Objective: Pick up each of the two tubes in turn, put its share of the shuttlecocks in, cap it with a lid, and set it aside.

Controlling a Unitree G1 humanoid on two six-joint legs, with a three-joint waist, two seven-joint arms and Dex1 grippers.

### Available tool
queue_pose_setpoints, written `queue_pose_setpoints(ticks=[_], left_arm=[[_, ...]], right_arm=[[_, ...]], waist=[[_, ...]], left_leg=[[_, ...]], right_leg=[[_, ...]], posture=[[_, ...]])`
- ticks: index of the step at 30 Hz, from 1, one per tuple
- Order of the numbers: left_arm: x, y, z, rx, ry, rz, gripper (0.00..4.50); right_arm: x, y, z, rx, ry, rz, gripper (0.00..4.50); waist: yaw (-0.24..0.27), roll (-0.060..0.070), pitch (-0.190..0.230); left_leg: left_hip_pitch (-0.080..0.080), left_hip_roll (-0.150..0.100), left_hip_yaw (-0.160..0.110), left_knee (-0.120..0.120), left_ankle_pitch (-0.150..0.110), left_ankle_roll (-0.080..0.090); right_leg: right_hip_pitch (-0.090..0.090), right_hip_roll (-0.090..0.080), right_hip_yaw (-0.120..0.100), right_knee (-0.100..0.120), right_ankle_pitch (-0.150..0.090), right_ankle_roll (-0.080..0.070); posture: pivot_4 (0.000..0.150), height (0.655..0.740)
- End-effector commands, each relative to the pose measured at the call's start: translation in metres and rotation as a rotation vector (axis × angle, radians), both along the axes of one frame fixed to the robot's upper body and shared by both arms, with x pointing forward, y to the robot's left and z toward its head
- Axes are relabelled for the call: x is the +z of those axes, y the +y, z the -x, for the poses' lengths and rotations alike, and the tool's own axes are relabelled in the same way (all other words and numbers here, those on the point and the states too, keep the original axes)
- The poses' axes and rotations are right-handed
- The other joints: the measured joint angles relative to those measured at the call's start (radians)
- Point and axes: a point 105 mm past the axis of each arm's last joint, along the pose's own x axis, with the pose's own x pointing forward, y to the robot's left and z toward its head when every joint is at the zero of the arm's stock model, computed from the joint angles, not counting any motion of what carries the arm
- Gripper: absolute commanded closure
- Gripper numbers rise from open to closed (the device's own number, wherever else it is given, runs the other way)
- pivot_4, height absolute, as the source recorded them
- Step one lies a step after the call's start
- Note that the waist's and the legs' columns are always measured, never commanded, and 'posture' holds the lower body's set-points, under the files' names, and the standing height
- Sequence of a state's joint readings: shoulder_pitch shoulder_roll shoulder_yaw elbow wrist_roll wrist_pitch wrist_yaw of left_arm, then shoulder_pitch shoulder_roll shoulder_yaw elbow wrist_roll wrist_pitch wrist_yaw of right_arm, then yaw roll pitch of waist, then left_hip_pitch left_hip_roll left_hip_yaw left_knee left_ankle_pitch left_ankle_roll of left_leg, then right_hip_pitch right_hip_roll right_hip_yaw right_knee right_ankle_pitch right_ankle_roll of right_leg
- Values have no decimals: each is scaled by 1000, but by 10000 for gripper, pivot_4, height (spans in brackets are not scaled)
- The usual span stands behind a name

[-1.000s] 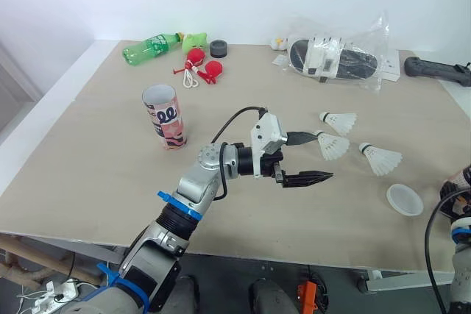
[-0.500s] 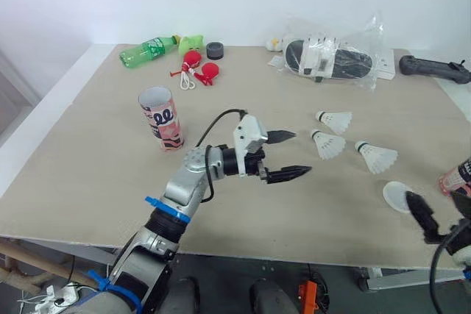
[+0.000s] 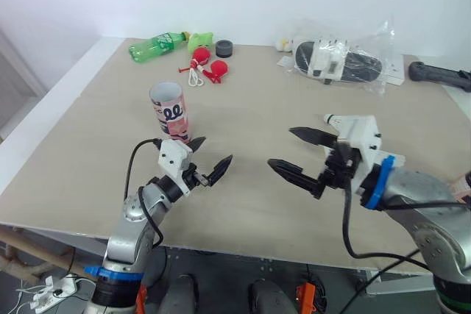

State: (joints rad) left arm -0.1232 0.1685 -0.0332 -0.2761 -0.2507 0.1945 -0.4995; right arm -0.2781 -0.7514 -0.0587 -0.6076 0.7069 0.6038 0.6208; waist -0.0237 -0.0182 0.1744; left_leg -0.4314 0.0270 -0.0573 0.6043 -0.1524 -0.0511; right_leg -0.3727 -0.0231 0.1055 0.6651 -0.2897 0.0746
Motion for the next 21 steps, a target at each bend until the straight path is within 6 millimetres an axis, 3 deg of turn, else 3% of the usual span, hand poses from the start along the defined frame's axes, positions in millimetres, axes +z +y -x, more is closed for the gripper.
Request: queue_pose_setpoints(ticks=[1, 4, 7, 13, 21], left_arm=[[7, 28, 7, 233, -51, 18, 0], [-1, 51, 9, 418, -30, 26, 0], [-4, 59, 3, 486, -27, 8, 0], [-11, 68, -15, 527, 6, -13, 0], [-27, 70, -53, 461, 86, -50, 0]], right_arm=[[-3, 16, -3, 92, 6, 7, 388], [-8, 26, -6, 158, 25, 10, 388], [-7, 30, -13, 174, 34, -11, 388], [-5, 34, -22, 164, 50, -61, 388], [-5, 39, -24, 141, 49, -100, 388]], waist=[[0, -1, 0], [-1, -2, 1], [1, -4, 2], [-1, -4, 2], [-1, -4, 2]], left_leg=[[0, 0, 0, 0, 0, 0], [1, 0, 1, 0, -1, -1], [0, 2, -2, 0, 0, 0], [0, 2, -1, 0, 4, -2], [-1, 2, -1, 0, 4, -2]], right_leg=[[0, 0, 0, 0, 0, -1], [0, 0, 1, -1, 2, -4], [0, 2, -3, 0, 3, -5], [0, 1, -3, 0, 4, 0], [-1, 2, -4, 0, 6, -4]], posture=[[1500, 7400], [1500, 7400], [1500, 7400], [1500, 7400], [1500, 7400]])
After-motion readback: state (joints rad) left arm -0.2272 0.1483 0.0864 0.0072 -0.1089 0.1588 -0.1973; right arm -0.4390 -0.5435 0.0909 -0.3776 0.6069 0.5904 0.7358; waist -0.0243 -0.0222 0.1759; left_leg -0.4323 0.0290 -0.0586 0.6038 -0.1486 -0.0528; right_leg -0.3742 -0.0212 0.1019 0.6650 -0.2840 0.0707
